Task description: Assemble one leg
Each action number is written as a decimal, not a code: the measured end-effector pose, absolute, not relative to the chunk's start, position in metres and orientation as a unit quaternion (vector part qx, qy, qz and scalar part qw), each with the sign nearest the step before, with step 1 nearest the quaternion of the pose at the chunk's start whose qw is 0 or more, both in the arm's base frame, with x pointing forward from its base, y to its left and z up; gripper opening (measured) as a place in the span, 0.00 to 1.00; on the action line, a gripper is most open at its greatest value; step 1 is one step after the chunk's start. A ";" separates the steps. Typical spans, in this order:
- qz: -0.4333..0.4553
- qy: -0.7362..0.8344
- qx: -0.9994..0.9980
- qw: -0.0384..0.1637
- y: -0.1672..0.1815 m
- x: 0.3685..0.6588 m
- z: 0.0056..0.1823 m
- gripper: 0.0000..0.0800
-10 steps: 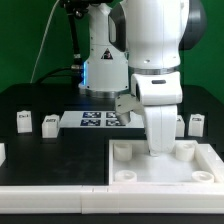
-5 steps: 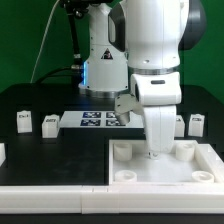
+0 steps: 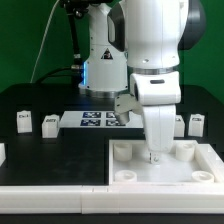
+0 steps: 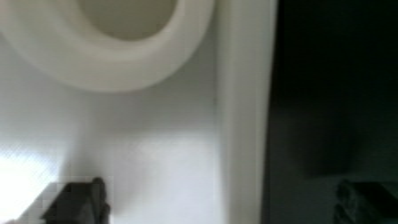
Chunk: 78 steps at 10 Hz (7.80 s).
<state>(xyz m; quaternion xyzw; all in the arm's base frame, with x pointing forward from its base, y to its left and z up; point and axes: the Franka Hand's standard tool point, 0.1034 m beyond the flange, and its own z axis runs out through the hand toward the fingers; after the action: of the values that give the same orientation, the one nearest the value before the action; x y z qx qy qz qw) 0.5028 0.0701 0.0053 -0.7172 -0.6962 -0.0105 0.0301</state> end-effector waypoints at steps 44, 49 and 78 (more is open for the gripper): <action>0.342 0.034 -0.939 0.015 0.169 0.403 0.051 0.81; 0.413 0.036 -0.910 0.009 0.172 0.405 0.045 0.81; 0.441 0.030 -0.897 -0.019 0.208 0.366 0.009 0.81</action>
Offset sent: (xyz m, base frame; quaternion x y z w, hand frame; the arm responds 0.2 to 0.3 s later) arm -0.0253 0.0065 0.0245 -0.0077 -0.0120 0.0488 0.9987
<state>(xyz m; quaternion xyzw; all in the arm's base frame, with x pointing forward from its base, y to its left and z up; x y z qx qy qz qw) 0.3663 0.2080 0.0095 -0.8969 0.0300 0.4408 -0.0189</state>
